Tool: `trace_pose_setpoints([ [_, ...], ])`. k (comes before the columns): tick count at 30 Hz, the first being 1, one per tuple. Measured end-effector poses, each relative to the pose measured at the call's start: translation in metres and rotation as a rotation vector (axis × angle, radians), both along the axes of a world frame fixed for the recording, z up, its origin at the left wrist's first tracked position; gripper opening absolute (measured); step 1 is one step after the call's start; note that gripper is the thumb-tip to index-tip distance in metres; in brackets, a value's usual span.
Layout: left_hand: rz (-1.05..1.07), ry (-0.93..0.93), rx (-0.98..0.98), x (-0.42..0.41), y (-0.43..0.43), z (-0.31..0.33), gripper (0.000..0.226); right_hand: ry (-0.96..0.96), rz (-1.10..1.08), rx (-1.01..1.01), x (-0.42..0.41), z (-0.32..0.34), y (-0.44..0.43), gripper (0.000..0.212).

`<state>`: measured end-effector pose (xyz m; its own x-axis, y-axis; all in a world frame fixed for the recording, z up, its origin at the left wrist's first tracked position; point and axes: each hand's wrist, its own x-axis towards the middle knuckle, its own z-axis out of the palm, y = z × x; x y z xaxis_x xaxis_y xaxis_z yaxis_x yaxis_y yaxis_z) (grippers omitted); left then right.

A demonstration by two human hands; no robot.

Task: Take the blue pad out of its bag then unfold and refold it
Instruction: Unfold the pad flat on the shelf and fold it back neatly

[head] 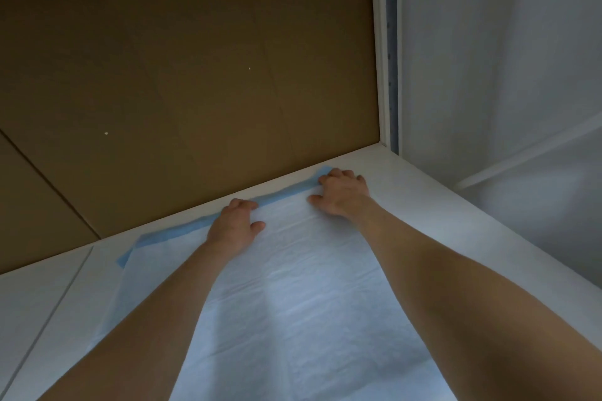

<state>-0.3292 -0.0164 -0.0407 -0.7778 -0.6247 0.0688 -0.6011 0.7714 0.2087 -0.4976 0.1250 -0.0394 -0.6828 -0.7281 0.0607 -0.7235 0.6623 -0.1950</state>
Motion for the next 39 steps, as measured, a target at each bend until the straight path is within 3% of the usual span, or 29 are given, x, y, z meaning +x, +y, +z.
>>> trace_pose_setpoints([
  [7, 0.090, -0.139, 0.009, -0.005, -0.032, 0.001, 0.065, -0.013, -0.065, 0.048, -0.008, -0.003, -0.014, 0.072],
  [16, 0.113, -0.122, -0.023, -0.008, -0.038, 0.005, 0.050, -0.017, -0.063, 0.048, -0.015, 0.002, -0.015, 0.085],
  [21, 0.076, -0.062, 0.042, -0.004, -0.037, 0.011, 0.034, -0.066, -0.023, -0.038, -0.016, 0.015, -0.007, 0.068],
  [26, 0.021, -0.052, 0.080, -0.005, -0.038, 0.021, 0.030, 0.010, -0.002, -0.043, -0.017, 0.022, -0.003, 0.072],
  [33, 0.000, -0.073, 0.117, -0.007, -0.046, 0.010, 0.030, -0.062, -0.016, -0.013, -0.021, 0.015, -0.003, 0.071],
  [39, -0.043, 0.043, 0.228, -0.006, -0.048, -0.002, 0.018, -0.052, -0.026, 0.006, -0.018, 0.003, -0.004, 0.071],
])
